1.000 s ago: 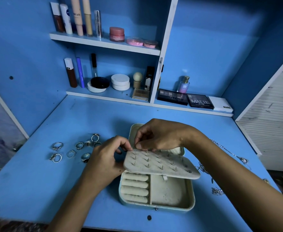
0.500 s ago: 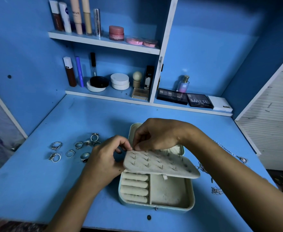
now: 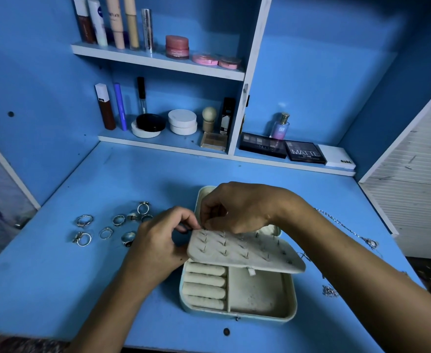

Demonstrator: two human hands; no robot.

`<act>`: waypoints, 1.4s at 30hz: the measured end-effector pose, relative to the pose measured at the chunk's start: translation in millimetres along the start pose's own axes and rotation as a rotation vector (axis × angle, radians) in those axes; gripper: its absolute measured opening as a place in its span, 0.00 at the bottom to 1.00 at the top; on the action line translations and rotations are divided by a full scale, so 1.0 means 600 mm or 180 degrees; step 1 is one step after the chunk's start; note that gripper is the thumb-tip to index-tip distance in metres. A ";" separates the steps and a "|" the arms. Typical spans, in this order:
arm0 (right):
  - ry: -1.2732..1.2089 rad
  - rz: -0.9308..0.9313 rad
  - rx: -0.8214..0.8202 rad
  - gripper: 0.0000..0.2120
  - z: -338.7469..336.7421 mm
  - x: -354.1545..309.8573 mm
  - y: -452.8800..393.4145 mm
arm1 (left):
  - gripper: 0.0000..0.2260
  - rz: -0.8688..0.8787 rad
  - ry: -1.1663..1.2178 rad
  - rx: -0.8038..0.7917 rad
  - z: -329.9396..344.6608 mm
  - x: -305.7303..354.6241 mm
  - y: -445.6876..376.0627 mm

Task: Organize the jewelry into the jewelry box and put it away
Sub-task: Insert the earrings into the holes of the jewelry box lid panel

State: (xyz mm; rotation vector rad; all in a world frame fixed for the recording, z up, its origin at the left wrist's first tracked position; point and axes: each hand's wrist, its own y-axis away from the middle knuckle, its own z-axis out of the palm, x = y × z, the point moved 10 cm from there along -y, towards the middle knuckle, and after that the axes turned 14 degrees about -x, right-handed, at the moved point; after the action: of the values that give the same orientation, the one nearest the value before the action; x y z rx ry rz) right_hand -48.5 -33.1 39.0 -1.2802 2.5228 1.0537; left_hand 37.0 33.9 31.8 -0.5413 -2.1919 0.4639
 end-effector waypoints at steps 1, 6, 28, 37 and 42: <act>0.0001 -0.0004 0.0007 0.03 0.000 0.000 0.000 | 0.13 -0.0015 0.0022 -0.0003 -0.001 0.000 0.000; -0.0300 -0.0014 0.0153 0.03 -0.007 0.014 0.005 | 0.17 -0.0054 -0.0038 0.0067 0.000 -0.001 -0.001; -0.2987 -0.0114 0.2842 0.11 0.106 0.191 0.240 | 0.19 -0.0958 0.0351 0.0309 -0.004 -0.035 -0.002; -0.3080 0.0183 0.3388 0.08 0.097 0.201 0.236 | 0.15 -0.1082 0.0672 0.0224 0.007 -0.051 -0.014; -0.3155 0.0489 0.3710 0.09 0.102 0.214 0.229 | 0.14 -0.1214 0.0532 0.0226 0.009 -0.057 -0.019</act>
State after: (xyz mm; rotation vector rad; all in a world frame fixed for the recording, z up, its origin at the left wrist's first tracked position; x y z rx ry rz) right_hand -244.5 -25.1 14.9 -0.1330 1.8075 0.0110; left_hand 50.0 5.9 12.8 -0.1112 -2.0456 0.2786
